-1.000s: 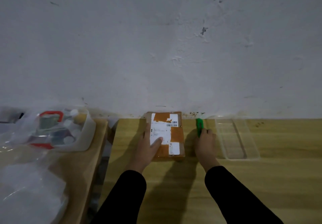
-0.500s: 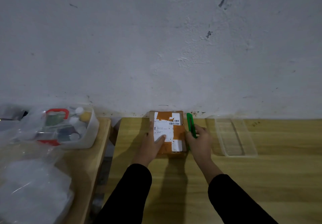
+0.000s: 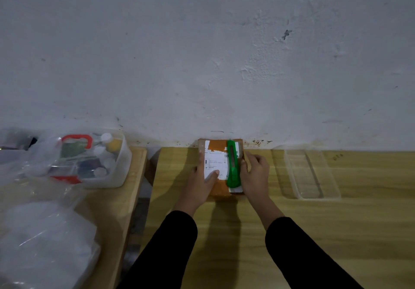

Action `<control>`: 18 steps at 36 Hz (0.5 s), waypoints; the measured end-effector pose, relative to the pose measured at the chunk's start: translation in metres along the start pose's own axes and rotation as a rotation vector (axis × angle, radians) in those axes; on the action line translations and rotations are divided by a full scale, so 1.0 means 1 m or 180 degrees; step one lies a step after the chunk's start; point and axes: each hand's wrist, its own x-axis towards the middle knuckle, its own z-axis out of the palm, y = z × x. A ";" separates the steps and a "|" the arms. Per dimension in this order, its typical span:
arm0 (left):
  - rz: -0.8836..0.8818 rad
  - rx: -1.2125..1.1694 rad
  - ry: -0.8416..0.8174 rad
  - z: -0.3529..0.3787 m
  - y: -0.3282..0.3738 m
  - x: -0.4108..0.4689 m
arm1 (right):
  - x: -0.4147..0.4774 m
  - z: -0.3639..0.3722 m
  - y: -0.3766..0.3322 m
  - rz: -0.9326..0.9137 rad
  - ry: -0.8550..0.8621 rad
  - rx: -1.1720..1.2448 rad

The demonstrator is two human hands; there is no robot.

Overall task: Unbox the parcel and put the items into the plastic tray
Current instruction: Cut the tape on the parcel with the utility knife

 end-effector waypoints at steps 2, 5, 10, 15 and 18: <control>0.0098 -0.0111 0.0037 0.001 -0.001 -0.002 | 0.000 -0.001 0.006 0.0245 -0.0319 0.0201; 0.0124 -0.0269 0.0125 0.003 0.001 -0.006 | -0.004 -0.003 0.008 0.0386 -0.0805 0.0575; 0.0077 -0.0394 0.0175 0.009 0.000 -0.016 | -0.009 -0.010 0.011 0.0391 -0.0977 0.0729; 0.0001 -0.0383 0.0152 0.017 0.001 -0.040 | -0.029 -0.020 0.020 0.0401 -0.1027 0.0863; 0.0003 -0.0306 0.0137 0.026 0.002 -0.065 | -0.050 -0.032 0.028 0.0411 -0.1040 0.0887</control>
